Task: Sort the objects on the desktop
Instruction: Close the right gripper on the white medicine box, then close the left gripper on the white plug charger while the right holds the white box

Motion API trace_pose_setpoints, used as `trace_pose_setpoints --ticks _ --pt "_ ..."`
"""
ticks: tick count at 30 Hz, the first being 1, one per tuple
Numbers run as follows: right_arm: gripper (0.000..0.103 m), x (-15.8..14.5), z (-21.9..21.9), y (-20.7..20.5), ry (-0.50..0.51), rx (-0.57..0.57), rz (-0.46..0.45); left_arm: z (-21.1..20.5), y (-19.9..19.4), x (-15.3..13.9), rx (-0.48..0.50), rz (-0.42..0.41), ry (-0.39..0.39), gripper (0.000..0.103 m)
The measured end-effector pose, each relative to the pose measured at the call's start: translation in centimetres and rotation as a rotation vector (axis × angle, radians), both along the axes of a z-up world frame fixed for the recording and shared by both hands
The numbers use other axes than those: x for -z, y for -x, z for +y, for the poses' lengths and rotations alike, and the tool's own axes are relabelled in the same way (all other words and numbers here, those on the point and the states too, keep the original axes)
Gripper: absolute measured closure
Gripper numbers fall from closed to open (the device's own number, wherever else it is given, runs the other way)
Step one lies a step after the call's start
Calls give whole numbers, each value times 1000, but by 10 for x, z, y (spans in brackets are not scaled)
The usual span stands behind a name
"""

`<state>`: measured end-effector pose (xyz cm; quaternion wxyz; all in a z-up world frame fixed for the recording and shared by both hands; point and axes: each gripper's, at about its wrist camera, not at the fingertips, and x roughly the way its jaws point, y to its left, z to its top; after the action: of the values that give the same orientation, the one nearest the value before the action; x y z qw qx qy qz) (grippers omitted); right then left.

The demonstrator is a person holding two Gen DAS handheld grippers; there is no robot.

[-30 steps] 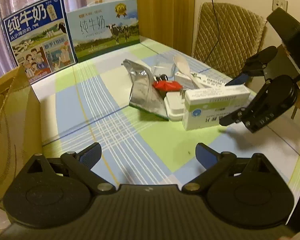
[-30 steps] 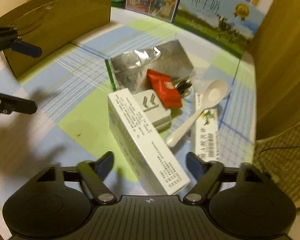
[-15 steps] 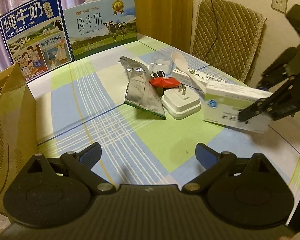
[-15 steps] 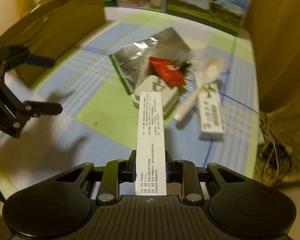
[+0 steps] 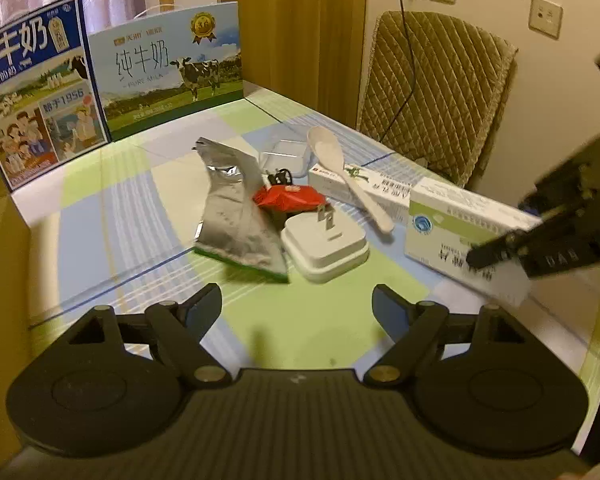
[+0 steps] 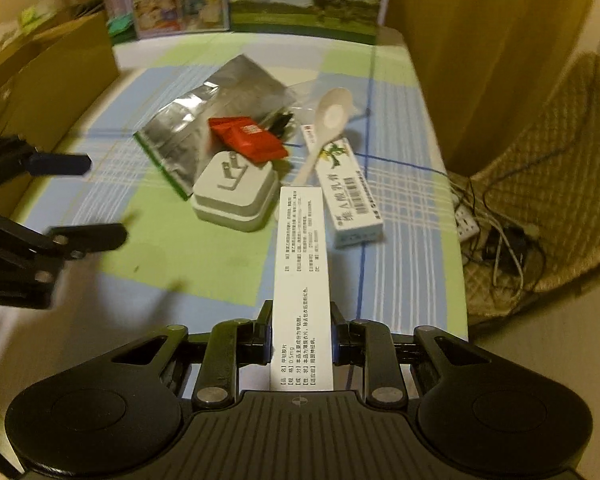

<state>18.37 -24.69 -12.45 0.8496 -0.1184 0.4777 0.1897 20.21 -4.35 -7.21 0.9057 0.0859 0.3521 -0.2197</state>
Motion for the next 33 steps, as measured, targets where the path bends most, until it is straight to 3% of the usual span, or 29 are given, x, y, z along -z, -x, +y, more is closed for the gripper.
trace_pose_setpoints --ticks 7,14,29,33 --pt "81 -16 -19 8 -71 100 -110 -24 -17 11 -39 14 44 23" --pt "81 -22 -28 -18 -148 175 -167 -45 -36 25 -92 45 95 22" --pt "81 -3 -27 -45 -154 217 -210 -74 -58 48 -161 4 25 24" --pt "81 -1 -26 -45 -158 213 -202 -77 -61 53 -178 14 5 39"
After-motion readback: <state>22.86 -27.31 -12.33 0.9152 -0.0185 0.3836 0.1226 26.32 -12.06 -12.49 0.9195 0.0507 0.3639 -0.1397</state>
